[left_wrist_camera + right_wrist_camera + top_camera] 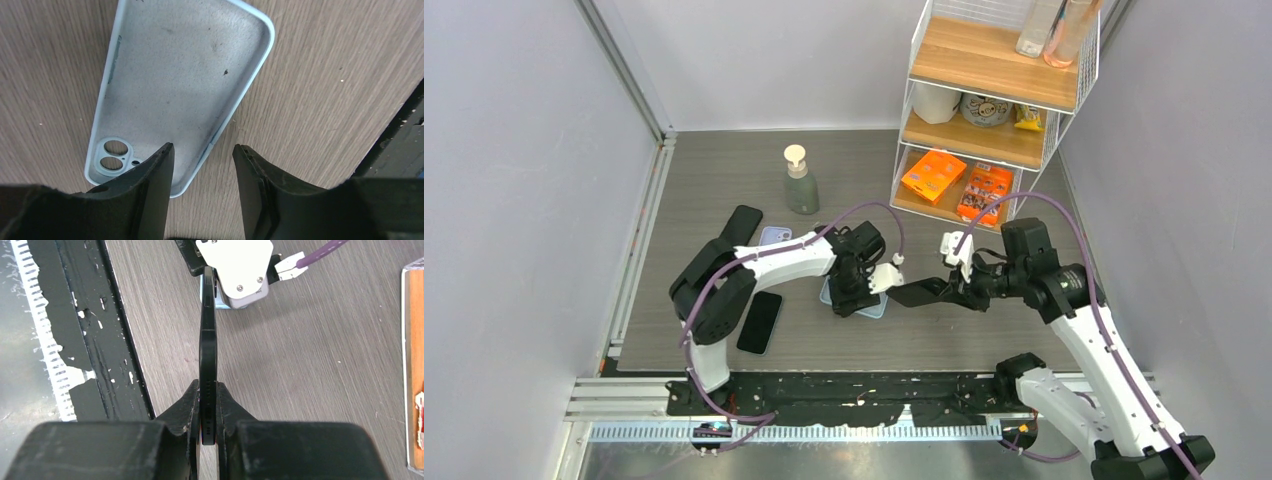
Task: Take the phone out of the phone case
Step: Adjust the phone case at the center of the board.
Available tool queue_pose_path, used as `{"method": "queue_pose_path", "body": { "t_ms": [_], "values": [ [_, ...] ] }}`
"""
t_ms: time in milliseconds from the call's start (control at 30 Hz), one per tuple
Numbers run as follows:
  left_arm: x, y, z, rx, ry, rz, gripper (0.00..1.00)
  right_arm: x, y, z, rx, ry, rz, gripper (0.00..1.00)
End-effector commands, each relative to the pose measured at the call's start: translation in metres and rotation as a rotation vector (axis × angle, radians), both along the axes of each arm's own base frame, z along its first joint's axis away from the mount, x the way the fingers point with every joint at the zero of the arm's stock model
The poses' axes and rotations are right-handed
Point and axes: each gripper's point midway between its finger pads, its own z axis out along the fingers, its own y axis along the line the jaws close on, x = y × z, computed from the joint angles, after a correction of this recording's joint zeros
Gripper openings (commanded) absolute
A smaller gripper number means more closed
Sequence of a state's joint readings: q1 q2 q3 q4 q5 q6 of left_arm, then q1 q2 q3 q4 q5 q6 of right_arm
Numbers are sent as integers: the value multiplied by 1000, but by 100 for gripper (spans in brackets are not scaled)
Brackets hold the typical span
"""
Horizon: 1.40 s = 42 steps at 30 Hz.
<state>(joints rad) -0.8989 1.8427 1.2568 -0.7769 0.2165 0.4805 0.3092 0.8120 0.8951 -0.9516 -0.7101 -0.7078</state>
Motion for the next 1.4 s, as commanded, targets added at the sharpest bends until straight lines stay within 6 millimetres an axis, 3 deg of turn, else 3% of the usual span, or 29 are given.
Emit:
{"method": "queue_pose_path", "body": {
  "t_ms": [0, 533, 900, 1367],
  "values": [
    [-8, 6, -10, 42, 13, -67, 51, 23, -6, 26, 10, -186, -32, 5],
    [8, 25, -25, 154, -65, -105, 42, 21, -37, 13, -102, -177, -46, 5],
    [27, 59, -28, 293, -201, -307, 0, 21, -40, 5, -103, -149, -43, 5],
    [69, 96, -3, 392, -311, -517, 0, 23, -40, -3, -99, -120, -35, 5]
  ]
}}
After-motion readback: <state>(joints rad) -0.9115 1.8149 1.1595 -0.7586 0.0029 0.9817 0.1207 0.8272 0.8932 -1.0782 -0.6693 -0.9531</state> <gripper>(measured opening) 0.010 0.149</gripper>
